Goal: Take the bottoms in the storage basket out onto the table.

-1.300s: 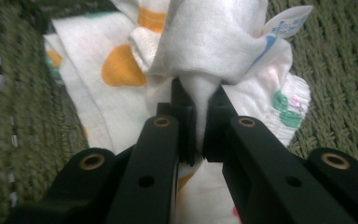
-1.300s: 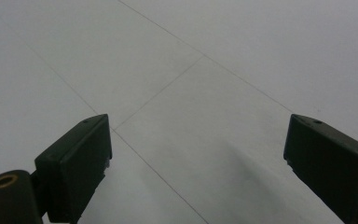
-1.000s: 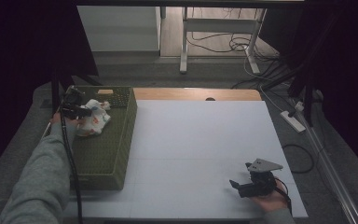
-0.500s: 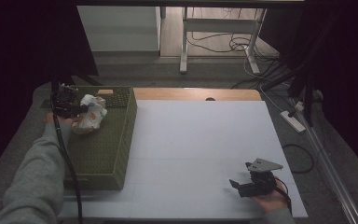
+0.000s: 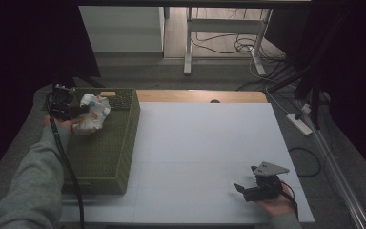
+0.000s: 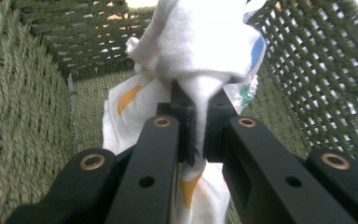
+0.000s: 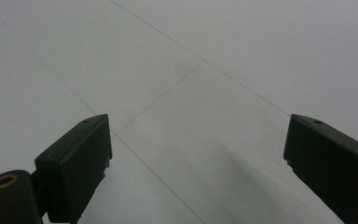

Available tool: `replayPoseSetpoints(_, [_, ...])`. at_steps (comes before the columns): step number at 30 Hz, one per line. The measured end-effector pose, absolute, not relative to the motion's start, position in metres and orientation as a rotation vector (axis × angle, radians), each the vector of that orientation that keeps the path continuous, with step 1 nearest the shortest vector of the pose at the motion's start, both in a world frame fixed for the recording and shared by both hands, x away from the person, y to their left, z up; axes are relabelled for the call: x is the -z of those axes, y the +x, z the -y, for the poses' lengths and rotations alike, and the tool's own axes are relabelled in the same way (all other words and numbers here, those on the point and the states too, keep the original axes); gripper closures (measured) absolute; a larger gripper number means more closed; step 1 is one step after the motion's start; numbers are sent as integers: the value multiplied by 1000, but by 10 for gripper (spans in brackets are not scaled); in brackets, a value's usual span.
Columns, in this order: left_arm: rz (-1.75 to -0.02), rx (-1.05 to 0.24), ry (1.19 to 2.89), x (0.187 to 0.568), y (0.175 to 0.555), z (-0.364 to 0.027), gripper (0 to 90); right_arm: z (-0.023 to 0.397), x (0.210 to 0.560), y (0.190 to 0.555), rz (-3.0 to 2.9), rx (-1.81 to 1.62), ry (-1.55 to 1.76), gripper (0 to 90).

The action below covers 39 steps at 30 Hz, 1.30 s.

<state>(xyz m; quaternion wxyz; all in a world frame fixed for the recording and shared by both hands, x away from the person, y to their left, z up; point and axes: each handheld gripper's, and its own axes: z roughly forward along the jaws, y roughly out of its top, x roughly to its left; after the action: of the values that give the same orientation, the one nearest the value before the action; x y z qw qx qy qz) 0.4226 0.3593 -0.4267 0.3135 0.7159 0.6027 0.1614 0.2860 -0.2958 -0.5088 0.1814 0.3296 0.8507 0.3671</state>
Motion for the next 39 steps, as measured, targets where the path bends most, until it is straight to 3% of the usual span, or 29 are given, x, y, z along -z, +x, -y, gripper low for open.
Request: replayPoseSetpoints(39, [-1441,-430,1745,403,391,-356,850,294,510,286,-2400,-1031,930,81])
